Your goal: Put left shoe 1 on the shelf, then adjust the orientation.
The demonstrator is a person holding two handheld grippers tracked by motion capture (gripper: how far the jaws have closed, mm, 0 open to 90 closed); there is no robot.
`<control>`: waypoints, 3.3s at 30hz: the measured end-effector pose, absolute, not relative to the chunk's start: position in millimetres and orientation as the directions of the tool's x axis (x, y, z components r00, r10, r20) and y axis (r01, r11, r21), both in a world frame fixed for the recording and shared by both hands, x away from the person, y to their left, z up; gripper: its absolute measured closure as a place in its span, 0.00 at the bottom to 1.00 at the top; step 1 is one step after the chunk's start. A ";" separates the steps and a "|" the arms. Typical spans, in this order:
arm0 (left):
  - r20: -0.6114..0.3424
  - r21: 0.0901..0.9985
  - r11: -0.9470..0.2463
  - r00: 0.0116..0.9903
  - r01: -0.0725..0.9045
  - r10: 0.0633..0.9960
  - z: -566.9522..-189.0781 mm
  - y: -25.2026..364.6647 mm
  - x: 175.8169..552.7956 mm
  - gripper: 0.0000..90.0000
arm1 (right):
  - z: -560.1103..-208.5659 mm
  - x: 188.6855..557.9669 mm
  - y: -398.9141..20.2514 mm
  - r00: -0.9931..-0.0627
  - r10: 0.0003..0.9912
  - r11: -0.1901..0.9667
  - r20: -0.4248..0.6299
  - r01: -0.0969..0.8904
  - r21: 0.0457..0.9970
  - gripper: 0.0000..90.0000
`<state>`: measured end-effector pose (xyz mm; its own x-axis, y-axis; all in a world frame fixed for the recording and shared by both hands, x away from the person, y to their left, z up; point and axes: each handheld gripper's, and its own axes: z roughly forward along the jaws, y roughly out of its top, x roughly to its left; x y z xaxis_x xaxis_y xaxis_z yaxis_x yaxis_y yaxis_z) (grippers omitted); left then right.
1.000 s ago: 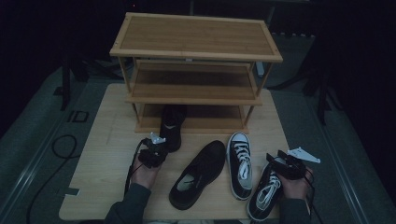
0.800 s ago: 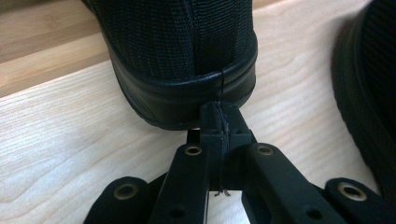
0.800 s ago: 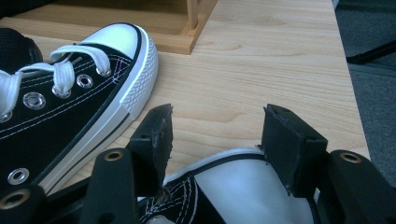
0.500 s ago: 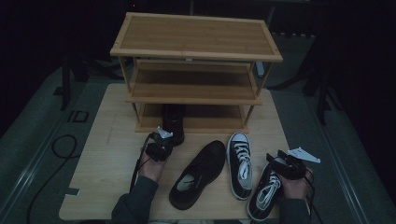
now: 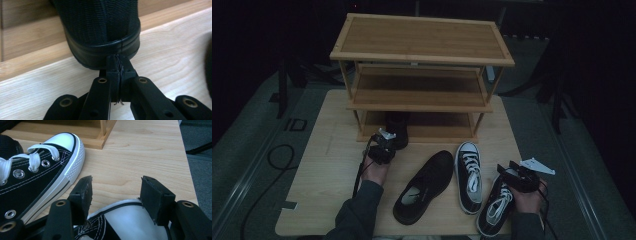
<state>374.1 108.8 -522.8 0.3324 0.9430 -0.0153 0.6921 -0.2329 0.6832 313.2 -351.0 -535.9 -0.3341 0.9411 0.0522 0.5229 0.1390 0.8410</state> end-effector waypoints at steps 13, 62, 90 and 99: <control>0.001 0.672 -0.223 0.300 0.706 0.954 -522.5 118.1 385.5 0.97 | -536.0 313.4 -351.1 -0.334 0.941 0.139 0.052 0.523 0.841 0.47; -0.130 0.707 -0.317 0.557 0.632 0.821 -466.9 112.0 336.4 0.67 | -536.4 315.1 -351.9 -0.338 0.939 0.135 0.063 0.530 0.837 0.47; -0.119 0.631 -0.593 0.817 0.501 0.564 -448.0 94.2 317.4 0.65 | -536.5 315.0 -352.1 -0.340 0.938 0.135 0.063 0.528 0.838 0.47; -0.128 0.606 -0.639 0.852 0.473 0.508 -444.3 89.8 312.7 0.65 | -536.5 314.7 -352.0 -0.339 0.939 0.134 0.063 0.528 0.839 0.47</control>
